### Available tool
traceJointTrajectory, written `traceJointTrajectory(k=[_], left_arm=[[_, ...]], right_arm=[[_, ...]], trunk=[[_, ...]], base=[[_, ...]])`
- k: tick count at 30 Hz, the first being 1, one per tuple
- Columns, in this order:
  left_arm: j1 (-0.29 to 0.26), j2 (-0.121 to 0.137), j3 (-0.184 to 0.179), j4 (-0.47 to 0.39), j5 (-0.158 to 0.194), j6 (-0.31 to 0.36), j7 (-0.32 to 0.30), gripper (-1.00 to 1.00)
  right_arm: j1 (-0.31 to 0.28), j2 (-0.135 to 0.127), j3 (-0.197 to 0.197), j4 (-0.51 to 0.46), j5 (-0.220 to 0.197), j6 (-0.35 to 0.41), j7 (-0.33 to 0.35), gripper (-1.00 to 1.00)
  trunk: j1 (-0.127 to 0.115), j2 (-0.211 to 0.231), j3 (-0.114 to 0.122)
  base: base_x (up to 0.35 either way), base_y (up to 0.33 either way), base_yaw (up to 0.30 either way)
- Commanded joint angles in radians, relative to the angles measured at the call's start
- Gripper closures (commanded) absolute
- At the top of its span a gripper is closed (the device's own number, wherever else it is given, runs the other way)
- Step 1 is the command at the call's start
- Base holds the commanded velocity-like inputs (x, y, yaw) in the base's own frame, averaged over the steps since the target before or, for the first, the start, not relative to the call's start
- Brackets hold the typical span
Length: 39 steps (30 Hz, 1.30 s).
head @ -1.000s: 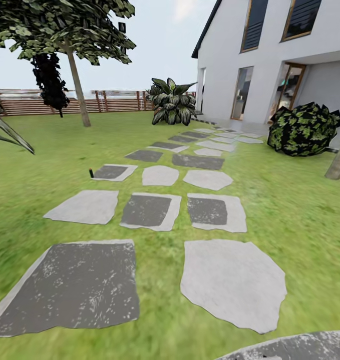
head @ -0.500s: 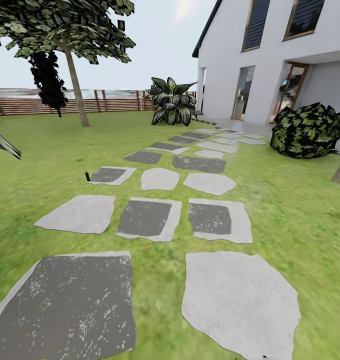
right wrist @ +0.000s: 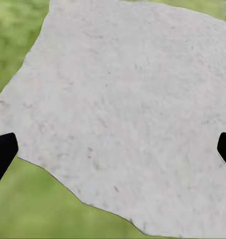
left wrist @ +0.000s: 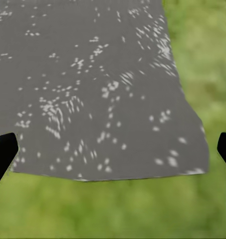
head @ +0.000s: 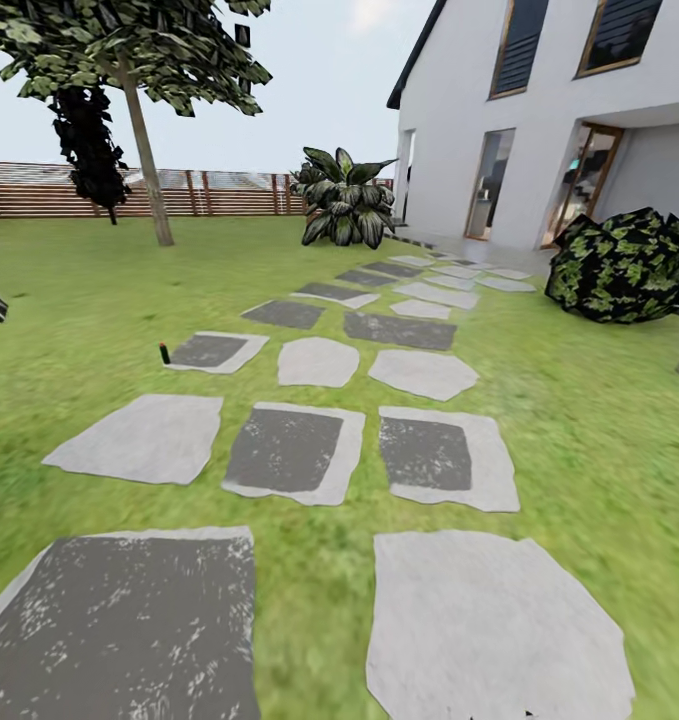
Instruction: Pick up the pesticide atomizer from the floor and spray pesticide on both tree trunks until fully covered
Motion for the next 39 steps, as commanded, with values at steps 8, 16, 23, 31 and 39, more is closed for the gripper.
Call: traceJointTrajectory(k=[8,16,23,31,39], left_arm=[[0.000,0.000,0.000,0.000,0.000,0.000,0.000,-1.00],[0.000,0.000,0.000,0.000,0.000,0.000,0.000,-1.00],[0.000,0.000,0.000,0.000,0.000,0.000,0.000,-1.00],[0.000,0.000,0.000,0.000,-0.001,0.000,0.000,-1.00],[0.001,0.000,0.000,0.000,0.000,0.000,0.000,-1.00]], right_arm=[[0.000,0.000,0.000,0.000,0.000,0.000,0.000,-1.00],[0.000,0.000,0.001,0.000,0.000,0.000,0.000,-1.00],[0.000,0.000,0.001,0.000,0.000,0.000,0.000,-1.00],[0.000,0.000,0.001,0.000,0.000,0.000,0.000,-1.00],[0.000,0.000,0.001,0.000,0.000,0.000,0.000,-1.00]], trunk=[[0.000,0.000,0.000],[0.000,0.000,0.000],[0.000,0.000,0.000],[0.000,0.000,0.000],[0.000,0.000,0.000]], base=[[0.339,0.000,0.000],[0.339,0.000,0.000],[0.339,0.000,0.000],[0.339,0.000,0.000],[0.339,0.000,0.000]])
